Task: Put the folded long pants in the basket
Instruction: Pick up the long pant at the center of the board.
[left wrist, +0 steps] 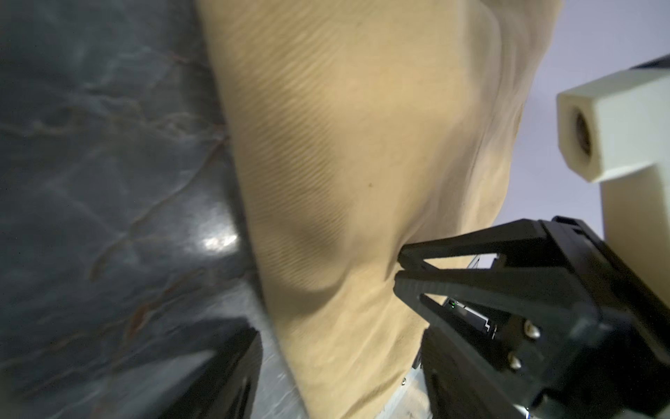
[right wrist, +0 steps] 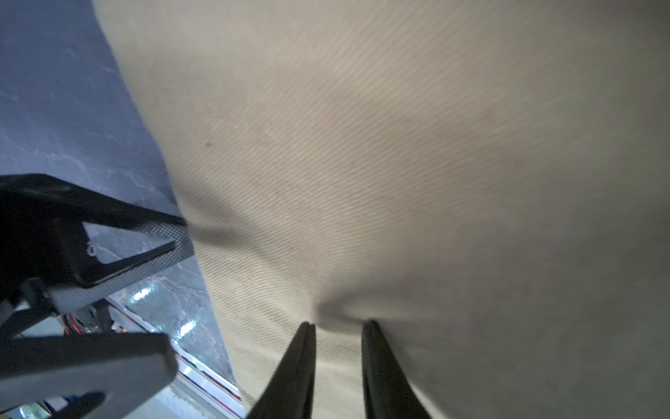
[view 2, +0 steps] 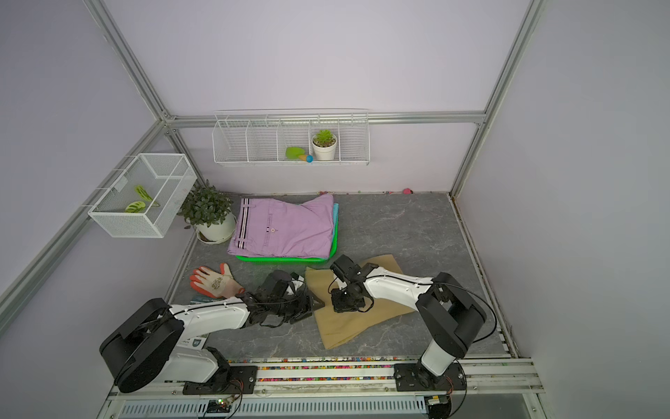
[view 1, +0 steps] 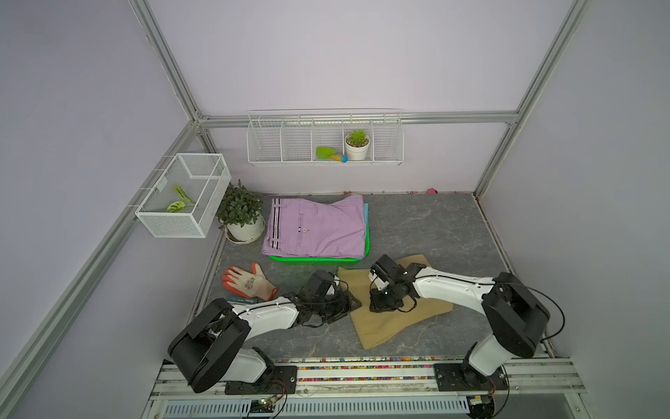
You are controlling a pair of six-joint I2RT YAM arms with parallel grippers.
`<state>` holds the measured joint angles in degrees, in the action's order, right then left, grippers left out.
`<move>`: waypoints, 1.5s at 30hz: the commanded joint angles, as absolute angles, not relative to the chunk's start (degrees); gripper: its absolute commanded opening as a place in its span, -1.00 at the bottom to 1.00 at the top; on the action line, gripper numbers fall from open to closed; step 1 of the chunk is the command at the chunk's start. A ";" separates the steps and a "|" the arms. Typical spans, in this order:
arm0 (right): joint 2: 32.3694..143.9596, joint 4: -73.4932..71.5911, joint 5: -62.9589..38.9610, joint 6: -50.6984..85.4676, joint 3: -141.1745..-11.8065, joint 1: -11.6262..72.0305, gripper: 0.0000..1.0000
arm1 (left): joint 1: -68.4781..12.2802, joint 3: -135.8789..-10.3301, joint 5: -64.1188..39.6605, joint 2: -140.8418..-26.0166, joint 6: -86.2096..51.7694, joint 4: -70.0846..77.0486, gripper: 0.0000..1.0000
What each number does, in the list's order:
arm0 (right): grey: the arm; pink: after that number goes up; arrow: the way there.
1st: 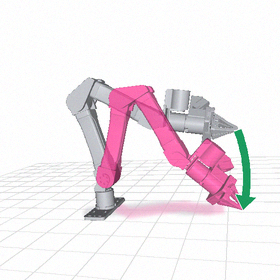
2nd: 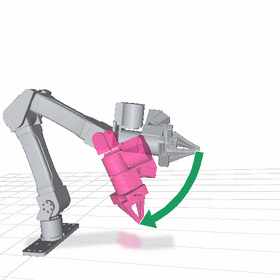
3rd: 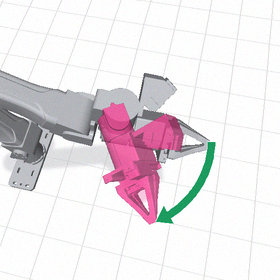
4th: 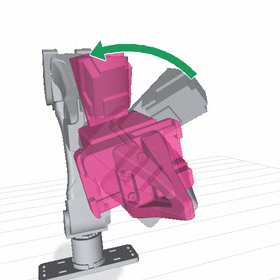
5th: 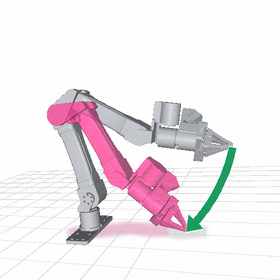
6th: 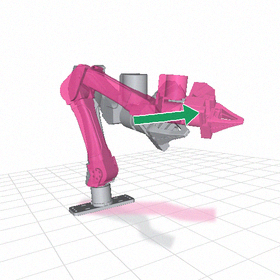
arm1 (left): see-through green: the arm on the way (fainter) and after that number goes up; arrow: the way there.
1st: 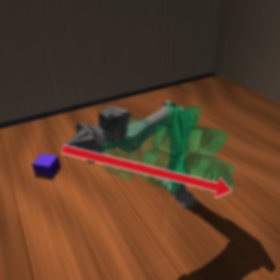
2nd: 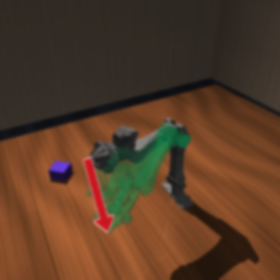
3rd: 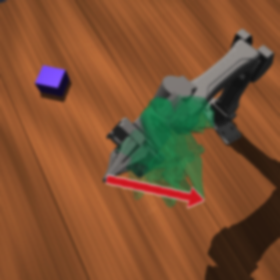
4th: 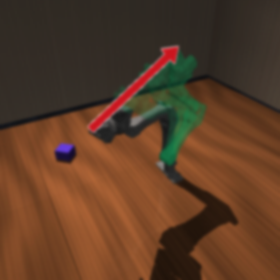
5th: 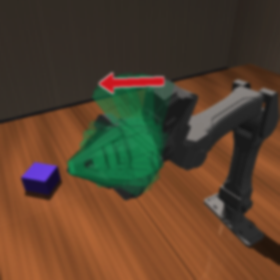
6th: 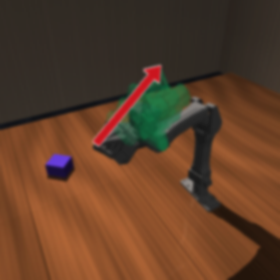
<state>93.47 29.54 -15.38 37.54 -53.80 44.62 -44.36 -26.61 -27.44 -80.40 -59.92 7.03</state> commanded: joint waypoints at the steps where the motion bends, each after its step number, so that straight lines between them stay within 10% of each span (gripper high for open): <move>1: 89.52 30.73 -16.62 37.88 -53.05 40.24 -0.40 | -44.72 -25.45 -26.90 -82.00 -60.54 9.77 0.41; 11: 80.78 36.59 -21.07 30.23 -49.89 23.26 -0.38 | -44.84 -25.57 -27.29 -89.75 -61.26 14.68 -0.10; 17: 82.59 39.92 -18.88 26.56 -50.01 12.25 -0.29 | -44.90 -27.57 -24.06 -84.64 -58.39 4.94 -1.00; 45: 74.88 34.24 -19.12 26.31 -48.33 16.69 -0.10 | -39.11 -41.10 -25.35 -65.55 -49.08 -29.72 -1.00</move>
